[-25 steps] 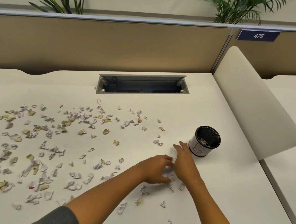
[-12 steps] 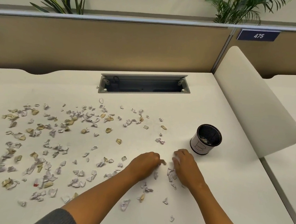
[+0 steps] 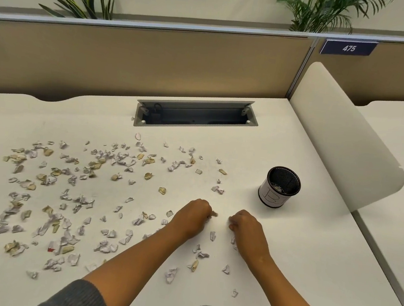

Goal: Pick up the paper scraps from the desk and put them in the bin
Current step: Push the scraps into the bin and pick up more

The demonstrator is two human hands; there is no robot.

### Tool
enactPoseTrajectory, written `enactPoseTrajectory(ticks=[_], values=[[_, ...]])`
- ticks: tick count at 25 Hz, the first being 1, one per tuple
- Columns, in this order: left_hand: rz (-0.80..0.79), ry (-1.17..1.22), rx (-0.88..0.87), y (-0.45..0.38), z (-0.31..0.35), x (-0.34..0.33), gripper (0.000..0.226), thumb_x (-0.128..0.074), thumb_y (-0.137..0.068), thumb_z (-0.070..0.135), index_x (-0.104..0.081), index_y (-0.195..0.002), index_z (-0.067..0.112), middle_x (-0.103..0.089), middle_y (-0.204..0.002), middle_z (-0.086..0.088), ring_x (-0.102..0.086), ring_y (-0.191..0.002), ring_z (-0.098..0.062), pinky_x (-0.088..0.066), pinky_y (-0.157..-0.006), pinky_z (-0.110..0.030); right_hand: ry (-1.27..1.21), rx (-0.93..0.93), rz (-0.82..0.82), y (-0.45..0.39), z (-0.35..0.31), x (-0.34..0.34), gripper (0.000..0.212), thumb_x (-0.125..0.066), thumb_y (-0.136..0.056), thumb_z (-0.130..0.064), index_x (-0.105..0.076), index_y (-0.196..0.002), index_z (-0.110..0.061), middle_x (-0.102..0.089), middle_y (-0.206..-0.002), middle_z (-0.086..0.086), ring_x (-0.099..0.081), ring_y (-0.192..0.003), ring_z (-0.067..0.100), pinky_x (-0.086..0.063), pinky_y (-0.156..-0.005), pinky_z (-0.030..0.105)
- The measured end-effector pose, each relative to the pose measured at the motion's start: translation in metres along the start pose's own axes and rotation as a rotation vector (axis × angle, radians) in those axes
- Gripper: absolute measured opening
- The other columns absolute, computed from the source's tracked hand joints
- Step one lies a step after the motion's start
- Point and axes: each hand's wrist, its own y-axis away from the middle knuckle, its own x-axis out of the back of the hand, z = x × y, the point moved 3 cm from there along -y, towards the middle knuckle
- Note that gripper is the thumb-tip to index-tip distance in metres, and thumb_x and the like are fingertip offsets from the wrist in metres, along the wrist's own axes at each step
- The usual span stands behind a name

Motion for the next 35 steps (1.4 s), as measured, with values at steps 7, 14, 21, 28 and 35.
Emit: enactPoseTrajectory(ticks=[7, 14, 21, 28, 35], values=[[0.014, 0.163, 0.170, 0.002, -0.002, 0.007, 0.020, -0.057, -0.083, 0.004, -0.077, -0.088, 0.005, -0.075, -0.094, -0.010, -0.068, -0.089, -0.022, -0.056, -0.077, -0.031, -0.084, -0.054, 0.023, -0.003, -0.004, -0.001, 0.018, -0.051, -0.090, -0.007, -0.067, -0.095, -0.013, -0.061, -0.097, -0.001, -0.058, -0.087, 0.019, -0.043, -0.071, 0.026], [0.060, 0.393, 0.325, 0.004, -0.015, 0.016, 0.014, -0.067, -0.074, 0.002, -0.079, -0.081, 0.005, -0.076, -0.080, -0.009, -0.063, -0.066, -0.009, -0.050, -0.059, -0.017, -0.576, -0.157, 0.173, -0.015, 0.009, 0.068, 0.010, -0.071, -0.085, -0.011, -0.073, -0.078, -0.018, -0.072, -0.070, -0.008, -0.066, -0.069, 0.005, -0.045, -0.060, 0.007], [0.139, 0.681, 0.445, -0.008, 0.001, 0.026, 0.010, -0.074, -0.072, 0.005, -0.080, -0.078, 0.011, -0.076, -0.076, 0.000, -0.069, -0.067, -0.009, -0.054, -0.058, -0.015, -0.688, -0.225, 0.582, -0.034, 0.053, 0.154, 0.005, -0.070, -0.086, -0.020, -0.074, -0.087, -0.024, -0.074, -0.087, -0.009, -0.069, -0.082, 0.000, -0.049, -0.071, 0.011], [0.139, 0.952, 0.394, -0.046, 0.059, 0.058, 0.010, -0.083, -0.066, 0.005, -0.078, -0.075, 0.007, -0.077, -0.078, -0.009, -0.075, -0.073, -0.019, -0.058, -0.067, -0.027, -0.711, -0.272, 0.500, -0.038, 0.078, 0.139, 0.017, -0.065, -0.091, -0.012, -0.075, -0.100, -0.023, -0.076, -0.092, -0.001, -0.073, -0.086, 0.013, -0.048, -0.066, 0.004], [0.075, 0.897, 0.287, -0.094, 0.121, 0.069, 0.011, -0.077, -0.069, 0.003, -0.078, -0.079, 0.008, -0.076, -0.078, -0.011, -0.074, -0.072, -0.022, -0.051, -0.056, -0.021, -0.754, -0.299, 0.500, -0.029, 0.081, 0.128, 0.017, -0.066, -0.090, -0.015, -0.074, -0.096, -0.029, -0.076, -0.092, -0.005, -0.072, -0.088, 0.010, -0.047, -0.071, 0.015]])
